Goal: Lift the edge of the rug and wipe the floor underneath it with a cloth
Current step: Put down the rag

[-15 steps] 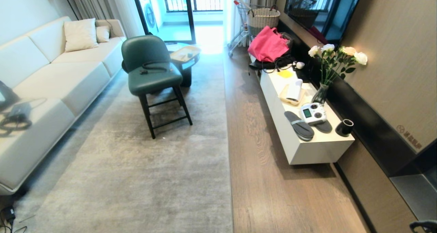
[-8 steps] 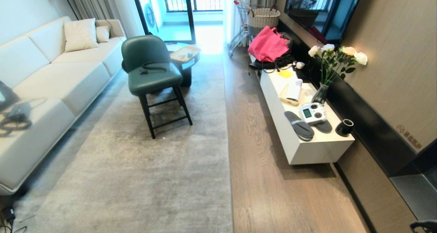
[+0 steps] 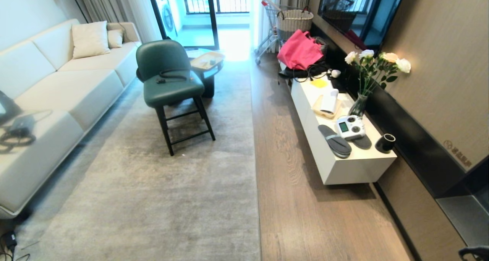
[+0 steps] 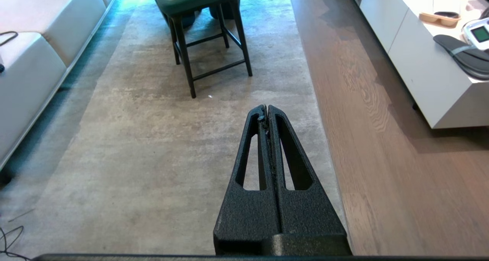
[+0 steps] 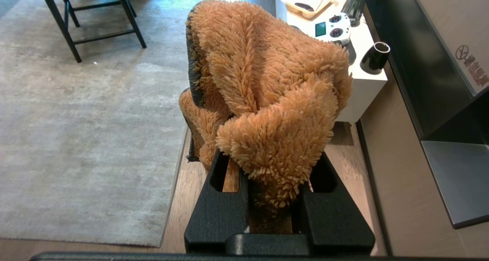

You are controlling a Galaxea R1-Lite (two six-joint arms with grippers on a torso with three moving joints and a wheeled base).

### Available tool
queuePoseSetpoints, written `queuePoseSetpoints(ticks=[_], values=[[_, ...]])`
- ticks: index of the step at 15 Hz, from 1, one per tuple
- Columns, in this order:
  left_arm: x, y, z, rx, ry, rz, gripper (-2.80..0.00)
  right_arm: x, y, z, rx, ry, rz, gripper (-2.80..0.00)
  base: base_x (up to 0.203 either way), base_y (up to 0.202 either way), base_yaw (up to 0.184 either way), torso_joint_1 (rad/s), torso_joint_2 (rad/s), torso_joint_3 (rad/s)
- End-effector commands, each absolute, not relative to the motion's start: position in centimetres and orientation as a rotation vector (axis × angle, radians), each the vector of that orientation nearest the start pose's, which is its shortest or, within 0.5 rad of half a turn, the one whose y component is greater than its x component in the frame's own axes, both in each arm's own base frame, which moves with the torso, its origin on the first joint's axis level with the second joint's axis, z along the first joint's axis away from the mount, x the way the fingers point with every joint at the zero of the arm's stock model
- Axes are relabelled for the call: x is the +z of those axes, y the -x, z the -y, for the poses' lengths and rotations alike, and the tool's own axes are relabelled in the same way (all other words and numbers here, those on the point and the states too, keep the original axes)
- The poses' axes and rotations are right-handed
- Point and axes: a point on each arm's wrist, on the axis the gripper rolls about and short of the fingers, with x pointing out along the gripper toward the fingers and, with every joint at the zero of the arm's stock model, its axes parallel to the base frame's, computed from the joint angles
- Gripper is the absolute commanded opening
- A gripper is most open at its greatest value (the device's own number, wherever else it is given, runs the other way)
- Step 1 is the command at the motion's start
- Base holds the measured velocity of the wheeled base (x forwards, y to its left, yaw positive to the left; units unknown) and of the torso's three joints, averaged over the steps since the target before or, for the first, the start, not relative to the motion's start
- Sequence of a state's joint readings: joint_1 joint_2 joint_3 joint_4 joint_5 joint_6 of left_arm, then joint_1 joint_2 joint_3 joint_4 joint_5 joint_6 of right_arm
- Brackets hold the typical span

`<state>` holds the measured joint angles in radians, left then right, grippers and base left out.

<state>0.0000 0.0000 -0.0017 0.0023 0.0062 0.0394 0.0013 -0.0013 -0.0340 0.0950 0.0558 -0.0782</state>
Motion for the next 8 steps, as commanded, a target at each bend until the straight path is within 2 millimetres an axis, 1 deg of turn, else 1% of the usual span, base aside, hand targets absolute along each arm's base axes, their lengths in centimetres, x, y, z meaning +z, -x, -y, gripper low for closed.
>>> queuePoseSetpoints(ticks=[1, 8], values=[[7.56, 2.29, -0.02, 0.008, -0.040, -0.002, -2.80, 7.50, 2.57, -0.12, 0.061, 0.076, -0.059, -2.80, 0.000, 0.000, 0.000, -0.129, 0.30, 0.164], [7.54, 2.29, -0.02, 0.009, -0.040, -0.003, -2.80, 7.53, 2.58, -0.12, 0.059, 0.075, -0.059, -2.80, 0.000, 0.000, 0.000, -0.126, 0.31, 0.178]])
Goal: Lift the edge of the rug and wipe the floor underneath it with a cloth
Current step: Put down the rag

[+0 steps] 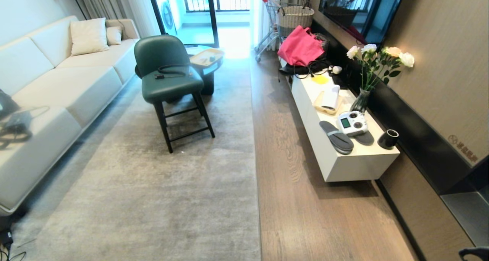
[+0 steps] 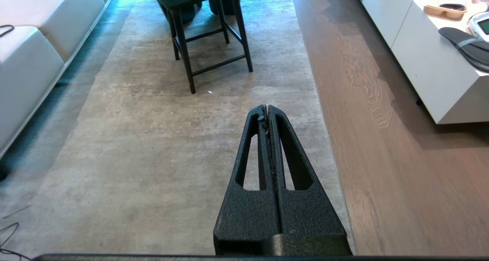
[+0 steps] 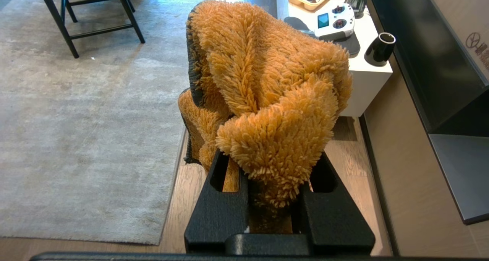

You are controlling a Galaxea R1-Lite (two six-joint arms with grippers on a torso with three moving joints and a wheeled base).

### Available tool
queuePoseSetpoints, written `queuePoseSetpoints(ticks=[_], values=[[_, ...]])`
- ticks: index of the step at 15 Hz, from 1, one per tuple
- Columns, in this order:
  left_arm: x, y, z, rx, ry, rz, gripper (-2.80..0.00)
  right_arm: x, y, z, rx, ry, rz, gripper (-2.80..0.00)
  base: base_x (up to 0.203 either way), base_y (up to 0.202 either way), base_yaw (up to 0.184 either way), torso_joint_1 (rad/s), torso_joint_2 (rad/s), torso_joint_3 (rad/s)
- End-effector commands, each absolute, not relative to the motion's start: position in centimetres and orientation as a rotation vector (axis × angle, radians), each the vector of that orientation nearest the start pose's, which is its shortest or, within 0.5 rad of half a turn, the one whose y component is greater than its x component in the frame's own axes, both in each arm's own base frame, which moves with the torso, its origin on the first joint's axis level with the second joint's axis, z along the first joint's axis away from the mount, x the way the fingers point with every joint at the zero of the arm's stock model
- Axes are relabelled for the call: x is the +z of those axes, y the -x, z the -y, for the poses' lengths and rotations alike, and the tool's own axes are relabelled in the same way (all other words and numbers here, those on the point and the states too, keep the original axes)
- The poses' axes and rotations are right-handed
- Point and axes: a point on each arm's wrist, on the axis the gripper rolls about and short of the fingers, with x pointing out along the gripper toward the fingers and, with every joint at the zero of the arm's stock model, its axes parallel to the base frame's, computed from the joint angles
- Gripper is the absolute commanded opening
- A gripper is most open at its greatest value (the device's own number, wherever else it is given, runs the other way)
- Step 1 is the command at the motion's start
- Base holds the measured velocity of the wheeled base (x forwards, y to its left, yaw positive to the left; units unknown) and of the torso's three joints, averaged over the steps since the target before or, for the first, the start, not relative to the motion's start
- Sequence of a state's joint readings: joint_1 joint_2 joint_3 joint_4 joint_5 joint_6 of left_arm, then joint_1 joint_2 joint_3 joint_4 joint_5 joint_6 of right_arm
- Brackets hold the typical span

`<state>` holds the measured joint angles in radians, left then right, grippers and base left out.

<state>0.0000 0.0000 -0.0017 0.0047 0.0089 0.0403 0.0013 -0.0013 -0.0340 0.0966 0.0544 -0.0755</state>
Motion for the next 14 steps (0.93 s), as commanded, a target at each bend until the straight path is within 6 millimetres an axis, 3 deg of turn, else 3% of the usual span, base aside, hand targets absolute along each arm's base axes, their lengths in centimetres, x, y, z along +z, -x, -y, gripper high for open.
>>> queuePoseSetpoints(ticks=[1, 9, 14], values=[[7.54, 2.29, -0.02, 0.009, -0.040, -0.003, -2.80, 7.52, 2.58, -0.12, 0.059, 0.075, -0.059, -2.80, 0.000, 0.000, 0.000, -0.129, 0.33, 0.206], [7.51, 2.28, -0.02, 0.011, -0.040, -0.004, -2.80, 7.49, 2.57, -0.12, 0.059, 0.075, -0.061, -2.80, 0.000, 0.000, 0.000, -0.137, 0.36, 0.212], [7.54, 2.29, -0.02, 0.008, -0.040, -0.003, -2.80, 7.49, 2.57, -0.12, 0.059, 0.075, -0.061, -2.80, 0.000, 0.000, 0.000, -0.183, 0.52, 0.332]])
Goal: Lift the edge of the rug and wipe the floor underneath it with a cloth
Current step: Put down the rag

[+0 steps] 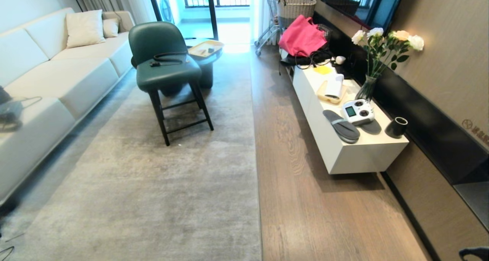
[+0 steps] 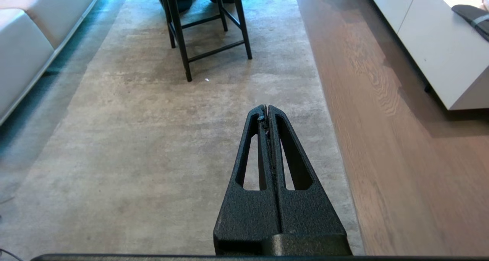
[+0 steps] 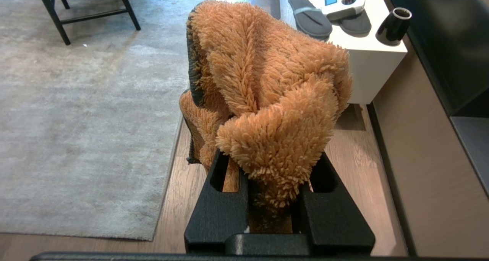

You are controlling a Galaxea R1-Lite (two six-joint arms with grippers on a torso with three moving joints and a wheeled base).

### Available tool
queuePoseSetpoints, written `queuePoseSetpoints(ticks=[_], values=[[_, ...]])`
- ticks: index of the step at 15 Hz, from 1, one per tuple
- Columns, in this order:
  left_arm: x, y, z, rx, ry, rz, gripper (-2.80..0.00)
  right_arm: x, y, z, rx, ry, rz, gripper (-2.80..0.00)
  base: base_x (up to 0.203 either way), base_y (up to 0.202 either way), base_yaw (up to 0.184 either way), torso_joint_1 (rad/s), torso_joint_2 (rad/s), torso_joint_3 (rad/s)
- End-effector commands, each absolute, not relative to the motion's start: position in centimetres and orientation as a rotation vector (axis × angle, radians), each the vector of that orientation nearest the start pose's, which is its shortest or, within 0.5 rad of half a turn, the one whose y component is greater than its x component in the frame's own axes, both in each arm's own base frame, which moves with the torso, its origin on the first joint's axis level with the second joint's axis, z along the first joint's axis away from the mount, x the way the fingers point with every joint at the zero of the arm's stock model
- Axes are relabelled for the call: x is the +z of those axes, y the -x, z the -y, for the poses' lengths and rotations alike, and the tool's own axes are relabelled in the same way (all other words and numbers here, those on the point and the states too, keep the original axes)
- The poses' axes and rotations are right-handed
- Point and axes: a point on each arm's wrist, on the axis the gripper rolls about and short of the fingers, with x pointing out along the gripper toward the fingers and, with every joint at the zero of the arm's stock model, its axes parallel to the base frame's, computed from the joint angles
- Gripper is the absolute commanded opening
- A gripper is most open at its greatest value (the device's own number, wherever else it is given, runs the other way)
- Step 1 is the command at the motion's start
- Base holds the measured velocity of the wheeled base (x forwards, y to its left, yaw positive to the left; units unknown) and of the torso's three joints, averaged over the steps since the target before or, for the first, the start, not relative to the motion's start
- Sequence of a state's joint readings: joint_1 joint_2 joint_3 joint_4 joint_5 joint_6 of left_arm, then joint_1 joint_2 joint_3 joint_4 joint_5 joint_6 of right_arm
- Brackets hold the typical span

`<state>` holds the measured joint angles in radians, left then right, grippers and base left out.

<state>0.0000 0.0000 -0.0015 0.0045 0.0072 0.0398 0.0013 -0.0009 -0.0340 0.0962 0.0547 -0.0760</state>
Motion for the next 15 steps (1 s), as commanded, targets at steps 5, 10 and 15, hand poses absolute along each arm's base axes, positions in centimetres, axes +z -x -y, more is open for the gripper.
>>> queuePoseSetpoints(ticks=[5, 10, 15], values=[[7.54, 2.29, -0.02, 0.008, -0.040, -0.003, -2.80, 7.49, 2.57, -0.12, 0.059, 0.075, -0.061, -2.80, 0.000, 0.000, 0.000, -0.164, 0.52, 0.361], [7.54, 2.29, -0.01, 0.009, -0.040, -0.003, -2.80, 7.49, 2.57, -0.12, 0.059, 0.075, -0.061, -2.80, 0.000, 0.000, 0.000, -0.119, 0.50, 0.373], [7.54, 2.29, -0.02, 0.008, -0.040, -0.003, -2.80, 7.49, 2.57, -0.12, 0.059, 0.075, -0.061, -2.80, 0.000, 0.000, 0.000, -0.066, 0.47, 0.391]])
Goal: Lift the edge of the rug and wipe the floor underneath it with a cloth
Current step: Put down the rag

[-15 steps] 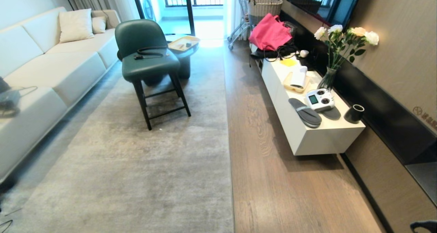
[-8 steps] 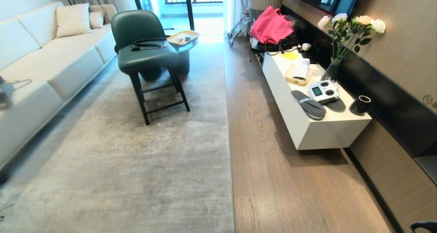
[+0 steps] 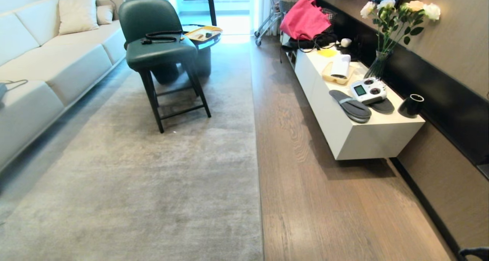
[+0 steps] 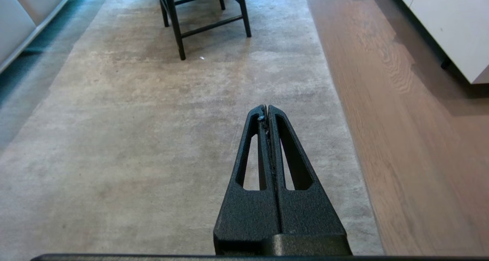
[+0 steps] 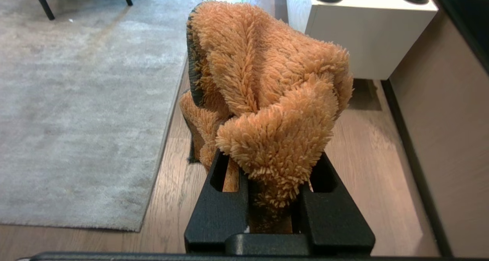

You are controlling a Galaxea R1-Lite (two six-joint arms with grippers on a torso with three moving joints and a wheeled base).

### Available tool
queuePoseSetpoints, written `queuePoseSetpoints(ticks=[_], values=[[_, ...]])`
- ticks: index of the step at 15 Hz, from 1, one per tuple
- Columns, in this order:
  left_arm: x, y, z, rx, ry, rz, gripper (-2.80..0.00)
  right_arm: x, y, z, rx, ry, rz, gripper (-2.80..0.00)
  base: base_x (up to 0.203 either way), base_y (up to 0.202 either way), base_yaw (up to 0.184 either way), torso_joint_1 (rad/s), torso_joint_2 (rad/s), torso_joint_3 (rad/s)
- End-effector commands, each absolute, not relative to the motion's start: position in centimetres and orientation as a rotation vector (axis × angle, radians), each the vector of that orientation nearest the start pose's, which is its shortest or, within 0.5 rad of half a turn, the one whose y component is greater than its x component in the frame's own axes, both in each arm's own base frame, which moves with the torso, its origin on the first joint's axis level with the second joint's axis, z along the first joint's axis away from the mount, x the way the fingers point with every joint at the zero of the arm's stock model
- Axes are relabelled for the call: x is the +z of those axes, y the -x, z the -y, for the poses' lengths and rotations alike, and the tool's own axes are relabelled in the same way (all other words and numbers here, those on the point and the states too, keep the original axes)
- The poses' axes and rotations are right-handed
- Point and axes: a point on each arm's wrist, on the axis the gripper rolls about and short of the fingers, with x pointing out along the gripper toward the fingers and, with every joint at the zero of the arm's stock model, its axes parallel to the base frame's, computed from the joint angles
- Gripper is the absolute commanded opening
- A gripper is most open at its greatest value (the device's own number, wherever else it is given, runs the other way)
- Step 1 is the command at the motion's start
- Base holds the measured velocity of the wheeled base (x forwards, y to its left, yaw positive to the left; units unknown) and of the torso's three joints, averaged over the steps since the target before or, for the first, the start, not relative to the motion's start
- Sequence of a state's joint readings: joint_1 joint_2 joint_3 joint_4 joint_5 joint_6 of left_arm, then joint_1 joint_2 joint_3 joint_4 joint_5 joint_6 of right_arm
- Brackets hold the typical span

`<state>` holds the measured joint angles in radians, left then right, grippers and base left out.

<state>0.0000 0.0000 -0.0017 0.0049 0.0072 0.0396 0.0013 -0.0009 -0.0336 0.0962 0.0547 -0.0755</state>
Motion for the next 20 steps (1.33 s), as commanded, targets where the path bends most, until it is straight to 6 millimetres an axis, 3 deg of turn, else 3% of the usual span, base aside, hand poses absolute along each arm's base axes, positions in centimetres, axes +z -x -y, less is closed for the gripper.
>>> queuePoseSetpoints(ticks=[1, 8, 20], values=[[7.54, 2.29, -0.02, 0.008, -0.040, -0.003, -2.80, 7.49, 2.57, -0.12, 0.059, 0.073, -0.061, -2.80, 0.000, 0.000, 0.000, -0.027, 0.44, 0.411], [7.54, 2.29, -0.02, 0.008, -0.040, -0.003, -2.80, 7.49, 2.57, -0.12, 0.059, 0.070, -0.061, -2.80, 0.000, 0.000, 0.000, 0.004, 0.41, 0.433], [7.54, 2.29, -0.01, 0.008, -0.041, -0.003, -2.80, 7.49, 2.57, -0.12, 0.059, 0.070, -0.061, -2.80, 0.000, 0.000, 0.000, 0.009, 0.03, 0.032]])
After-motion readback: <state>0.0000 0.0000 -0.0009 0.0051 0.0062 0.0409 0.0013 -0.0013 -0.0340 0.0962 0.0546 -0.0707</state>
